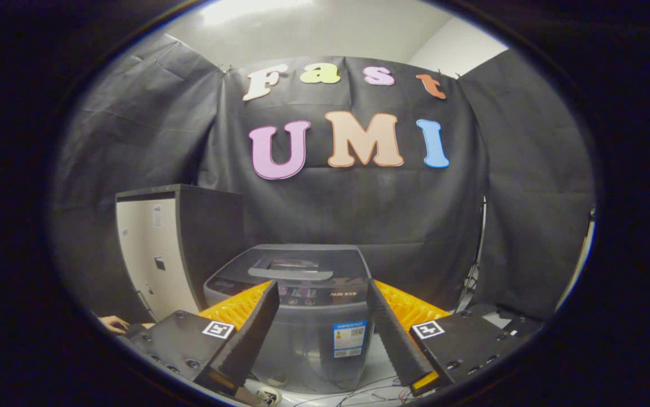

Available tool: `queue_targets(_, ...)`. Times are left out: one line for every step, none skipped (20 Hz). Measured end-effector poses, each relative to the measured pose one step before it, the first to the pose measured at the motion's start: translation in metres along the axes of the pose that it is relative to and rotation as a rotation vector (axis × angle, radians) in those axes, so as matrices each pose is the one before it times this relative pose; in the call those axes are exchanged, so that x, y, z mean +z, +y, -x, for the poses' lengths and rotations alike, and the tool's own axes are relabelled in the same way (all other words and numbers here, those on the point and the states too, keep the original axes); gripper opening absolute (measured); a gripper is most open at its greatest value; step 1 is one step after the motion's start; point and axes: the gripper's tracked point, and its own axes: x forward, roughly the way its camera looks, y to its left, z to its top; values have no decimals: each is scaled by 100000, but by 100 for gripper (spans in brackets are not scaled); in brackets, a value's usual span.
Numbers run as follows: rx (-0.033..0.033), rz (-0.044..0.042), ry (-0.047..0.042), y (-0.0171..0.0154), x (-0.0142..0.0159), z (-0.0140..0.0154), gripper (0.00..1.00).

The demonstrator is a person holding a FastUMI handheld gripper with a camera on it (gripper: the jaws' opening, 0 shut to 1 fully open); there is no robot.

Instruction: Put the clothes into the washing machine and then close the washing machine lid.

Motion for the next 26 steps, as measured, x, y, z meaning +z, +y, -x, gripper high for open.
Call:
queue_targets(1334, -715, -833, 30, -115, 604, 98)
queue_targets(929, -54, -465, 63, -308, 511, 98)
queue_targets(-244, 182, -302, -152, -335, 406, 98)
queue_targets(-516, -40, -5, -345, -407, 472, 98)
queue_targets(-45, -567, 321, -94, -306, 159, 98)
queue_targets(224, -864, 660, 81, -482, 264, 98)
queue_targets(260, -476, 593, -26, -384, 136, 98)
queue_targets(229, 39, 595, 131, -436, 219, 98)
queue_targets(127, 45, 525, -45, -279, 99, 98)
queue_targets(-81, -312, 448, -31, -394, 21, 98)
queue_targets(930, -665, 489, 85, -297, -12, 98)
queue_targets(553, -461, 373, 238, -256, 3, 98)
queue_targets(-73, -149, 233, -75, -245, 49, 98)
queue_targets(285, -17, 424, 37, -224, 48, 98)
queue_targets(676, 288, -935, 283, 179, 287, 98)
queue_targets(-116, 279, -530, -65, 210, -258, 98)
queue_targets(-74, 273, -75, 34, -114, 73, 98)
queue_targets(320, 549, 202, 138, -100, -163, 97)
queue_targets(-186, 901, 775, 90, -173, -33, 97)
queue_targets(537, 1460, 503, 250, -164, -77, 97)
queue_targets(1210, 1995, 26, 475, 115, 38, 97)
queue_targets(656, 653, -1041, 66, 202, 207, 97)
queue_targets(-306, -874, -484, -243, 146, 56, 97)
queue_targets(277, -178, 257, 6, -256, -106, 98)
queue_targets(1047, 558, 708, 338, -184, -120, 98)
queue_targets(682, 27, -11, 115, 35, -51, 97)
